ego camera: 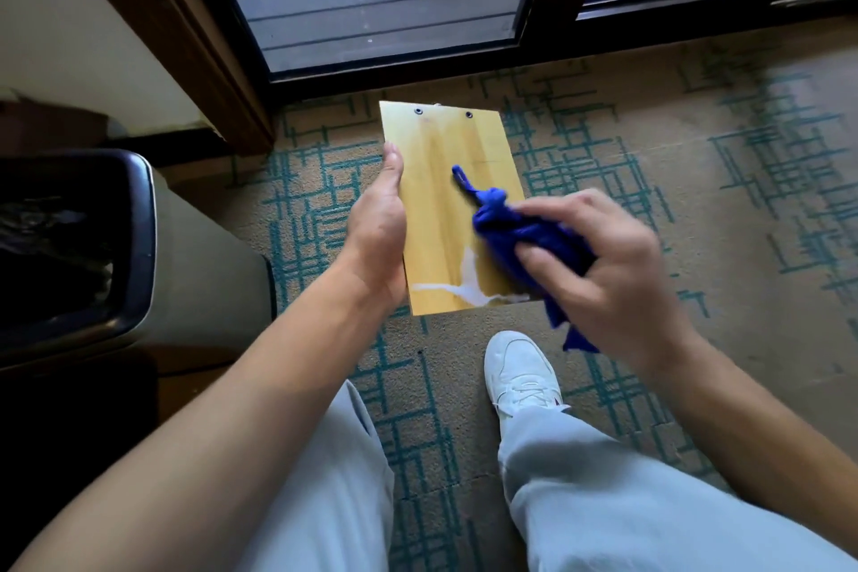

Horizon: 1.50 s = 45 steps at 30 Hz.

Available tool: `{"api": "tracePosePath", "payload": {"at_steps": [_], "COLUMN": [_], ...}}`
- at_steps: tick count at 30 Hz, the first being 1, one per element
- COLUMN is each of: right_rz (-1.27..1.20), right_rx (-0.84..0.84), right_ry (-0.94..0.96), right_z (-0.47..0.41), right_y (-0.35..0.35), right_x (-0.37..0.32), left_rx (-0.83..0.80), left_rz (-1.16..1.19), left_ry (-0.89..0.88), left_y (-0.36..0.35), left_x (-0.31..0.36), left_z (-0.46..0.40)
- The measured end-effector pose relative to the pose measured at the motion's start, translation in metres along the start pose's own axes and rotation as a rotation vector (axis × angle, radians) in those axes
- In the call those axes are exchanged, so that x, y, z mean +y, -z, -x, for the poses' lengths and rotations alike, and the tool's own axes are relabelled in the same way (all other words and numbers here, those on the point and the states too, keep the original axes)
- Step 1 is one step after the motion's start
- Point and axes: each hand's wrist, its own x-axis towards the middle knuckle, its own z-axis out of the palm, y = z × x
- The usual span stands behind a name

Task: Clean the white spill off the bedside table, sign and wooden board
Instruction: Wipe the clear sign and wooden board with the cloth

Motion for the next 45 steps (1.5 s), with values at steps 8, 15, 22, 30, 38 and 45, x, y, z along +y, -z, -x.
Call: {"api": "tracePosePath", "payload": {"at_steps": [8,15,22,30,38,45], "right_rz": [0.066,0.181,0.295,-0.578,-0.787,-0.005], "right_rx": [-0.047,0.010,0.188,0.104,0.122,0.241], "right_ry": [0.204,0.088,-0.169,-0.513,-0.549,-0.273], "right_z": [0.006,-0.014,-0.045,-0.034,-0.039,-0.038], "right_y": [-0.014,-0.030,-0.012,-0.014,0.017,0.002], "right_x": [-0.011,0.008,0.023,0.032,0.058,0.057], "left_rx": [0.137,0.107,0.112,0.071,-0.136,-0.109], "left_rz": [0.207,0.395,0.363,0.259,-0.260,-0.249], "left_ry": [-0.098,-0.083,-0.134,-0.141,-0.198,-0.170], "left_y": [-0.005,-0.001,0.002,0.006,0.025,0.021], "left_x": [-0.005,0.001,0.001,-0.001,0.010,0.004], "left_z": [-0.009,-0.003,-0.001,0.002,0.002,-0.002]}}
